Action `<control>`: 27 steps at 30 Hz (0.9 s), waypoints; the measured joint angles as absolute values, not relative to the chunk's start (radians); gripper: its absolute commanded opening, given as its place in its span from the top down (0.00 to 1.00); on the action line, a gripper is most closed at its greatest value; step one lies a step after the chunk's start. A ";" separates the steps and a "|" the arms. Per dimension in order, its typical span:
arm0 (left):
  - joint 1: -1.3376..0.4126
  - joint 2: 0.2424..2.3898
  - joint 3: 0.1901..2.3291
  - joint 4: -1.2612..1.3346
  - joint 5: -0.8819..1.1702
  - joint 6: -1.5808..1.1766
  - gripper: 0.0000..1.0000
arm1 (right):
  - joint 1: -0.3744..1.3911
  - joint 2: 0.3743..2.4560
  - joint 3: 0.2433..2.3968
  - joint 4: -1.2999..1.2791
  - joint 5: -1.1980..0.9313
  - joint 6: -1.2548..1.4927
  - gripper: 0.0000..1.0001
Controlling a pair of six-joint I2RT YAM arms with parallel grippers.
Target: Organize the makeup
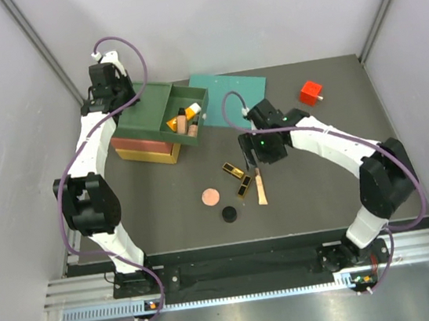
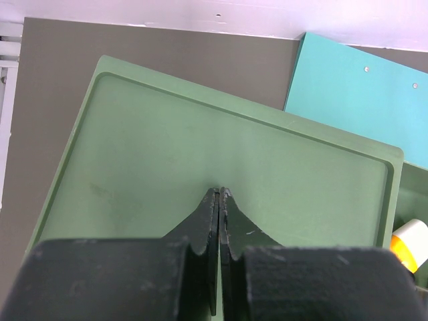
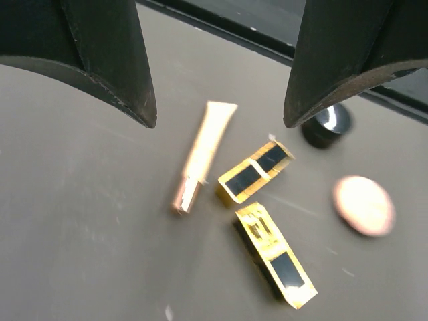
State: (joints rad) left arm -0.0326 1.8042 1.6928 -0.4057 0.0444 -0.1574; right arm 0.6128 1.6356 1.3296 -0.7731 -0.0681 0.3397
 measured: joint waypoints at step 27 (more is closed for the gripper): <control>-0.033 1.794 1.667 -0.377 0.035 -0.154 1.00 | 0.613 1.862 1.237 -0.663 -0.029 0.251 1.00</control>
